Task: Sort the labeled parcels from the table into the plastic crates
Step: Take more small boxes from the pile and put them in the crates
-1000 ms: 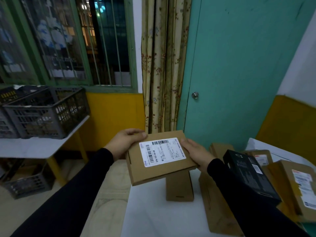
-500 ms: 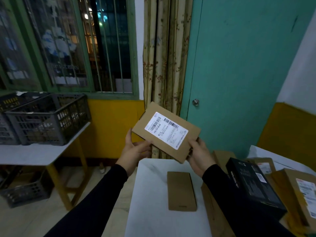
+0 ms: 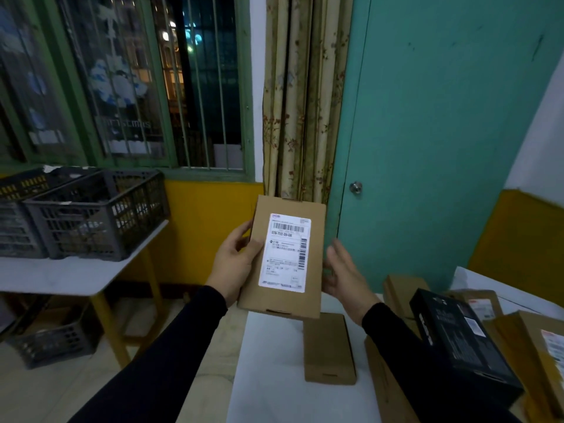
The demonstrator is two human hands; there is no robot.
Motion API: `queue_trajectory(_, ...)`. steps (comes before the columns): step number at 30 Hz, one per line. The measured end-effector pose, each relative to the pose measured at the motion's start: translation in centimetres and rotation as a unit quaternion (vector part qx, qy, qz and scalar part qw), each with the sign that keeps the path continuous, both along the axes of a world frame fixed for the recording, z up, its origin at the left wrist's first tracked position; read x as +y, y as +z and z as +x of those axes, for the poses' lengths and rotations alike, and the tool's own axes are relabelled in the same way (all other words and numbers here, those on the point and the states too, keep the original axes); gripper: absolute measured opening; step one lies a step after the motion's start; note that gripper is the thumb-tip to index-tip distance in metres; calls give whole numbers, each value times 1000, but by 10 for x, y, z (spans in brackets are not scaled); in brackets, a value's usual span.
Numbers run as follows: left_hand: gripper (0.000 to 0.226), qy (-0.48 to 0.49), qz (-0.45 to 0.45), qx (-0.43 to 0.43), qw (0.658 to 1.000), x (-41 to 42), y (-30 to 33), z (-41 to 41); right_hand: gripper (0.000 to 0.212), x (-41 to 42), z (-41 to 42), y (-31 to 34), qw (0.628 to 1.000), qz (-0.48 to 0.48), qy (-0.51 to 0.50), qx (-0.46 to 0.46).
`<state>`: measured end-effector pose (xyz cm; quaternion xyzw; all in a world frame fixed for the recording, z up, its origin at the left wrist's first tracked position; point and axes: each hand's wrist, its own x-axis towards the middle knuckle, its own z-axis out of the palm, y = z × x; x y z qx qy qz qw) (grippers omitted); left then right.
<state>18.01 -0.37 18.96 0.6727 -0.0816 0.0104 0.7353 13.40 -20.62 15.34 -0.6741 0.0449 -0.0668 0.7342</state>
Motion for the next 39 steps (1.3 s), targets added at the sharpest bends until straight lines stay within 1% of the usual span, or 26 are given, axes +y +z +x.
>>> queue_trajectory(2,41,-18,9,-7,1000,-5,-1,-3,54,8,1,5,998,-52,-7,-35)
queue_trajectory(4,40,-25,7,-7,1000,-8,0,-5,51,13,0,9,996,-66,-24,-55)
queue_trajectory(7,45,-34,9,-4,999,-10,3,-8,49,14,1,8,995,-59,-53,-66)
queue_trajectory(10,45,-35,14,2,999,-8,3,-9,47,14,1,7,995,-58,-61,-61)
queue_trajectory(19,47,-36,11,19,999,-6,-1,-14,47,13,3,1,995,-61,-56,-48)
queue_trajectory(25,48,-7,22,22,999,7,-5,-14,42,23,11,-1,996,-58,-36,-53)
queue_trajectory(31,46,76,27,34,996,62,-10,-17,45,78,41,-4,998,-37,25,-42)
queue_trajectory(34,48,125,31,35,991,118,-16,-18,45,136,54,-6,997,-27,67,-35)
queue_trajectory(39,41,181,40,38,982,235,-26,-6,45,255,82,-8,993,-16,111,-27)
